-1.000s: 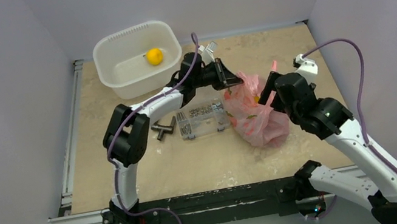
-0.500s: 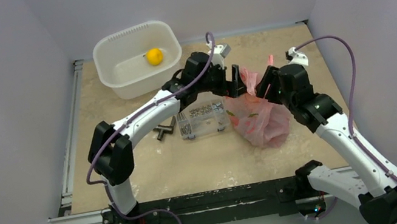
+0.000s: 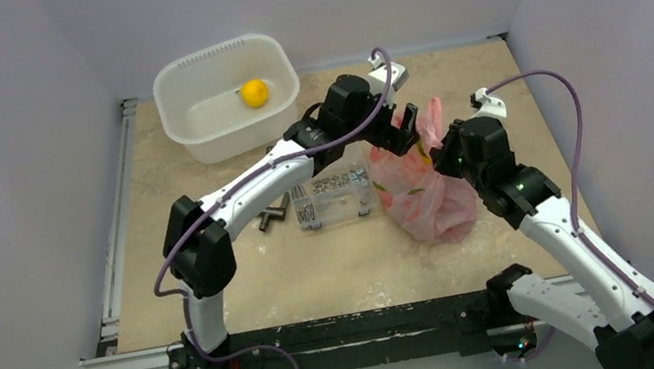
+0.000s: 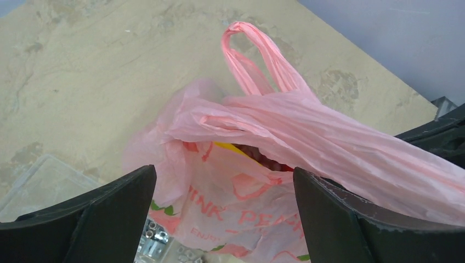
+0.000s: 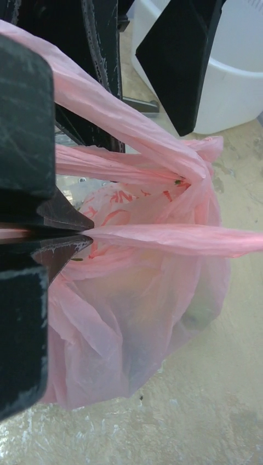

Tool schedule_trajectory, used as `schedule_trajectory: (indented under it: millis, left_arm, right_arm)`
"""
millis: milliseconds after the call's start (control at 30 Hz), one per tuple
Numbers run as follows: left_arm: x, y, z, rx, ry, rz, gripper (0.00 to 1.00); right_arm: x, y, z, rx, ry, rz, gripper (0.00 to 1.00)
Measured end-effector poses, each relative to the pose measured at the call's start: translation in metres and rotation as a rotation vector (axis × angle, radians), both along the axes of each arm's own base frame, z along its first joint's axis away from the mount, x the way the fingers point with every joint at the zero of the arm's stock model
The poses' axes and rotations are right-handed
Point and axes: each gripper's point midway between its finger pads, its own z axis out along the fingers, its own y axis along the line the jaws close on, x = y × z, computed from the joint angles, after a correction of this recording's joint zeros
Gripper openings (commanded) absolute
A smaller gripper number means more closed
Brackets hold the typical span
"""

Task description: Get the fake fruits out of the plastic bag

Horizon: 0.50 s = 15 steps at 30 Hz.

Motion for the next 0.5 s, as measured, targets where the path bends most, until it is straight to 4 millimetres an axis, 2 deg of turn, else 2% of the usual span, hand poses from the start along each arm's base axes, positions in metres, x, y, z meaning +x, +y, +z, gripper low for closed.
schedule_trajectory:
  millis: [100,200,333,400,500]
  left_arm:
    - [-0.004,-0.008,0.003,-0.025,-0.006,-0.038,0.94]
    - [-0.007,-0.019,0.008,-0.052,-0.007,-0.089,1.00]
    - [-0.013,-0.036,0.014,-0.084,-0.017,-0.198,1.00]
    - [-0.015,-0.042,0.014,-0.088,-0.028,-0.238,0.95]
    - [-0.007,-0.048,0.013,-0.080,-0.050,-0.237,0.87]
  right_arm:
    - [0.000,0.000,0.004,0.005,-0.013,-0.002,0.00]
    - [-0.002,-0.002,0.008,0.005,-0.030,-0.001,0.00]
    - [-0.006,-0.003,0.016,0.005,-0.053,0.004,0.00]
    - [-0.006,-0.004,0.021,0.006,-0.064,0.006,0.00]
    - [-0.007,-0.004,0.026,0.005,-0.075,0.008,0.00]
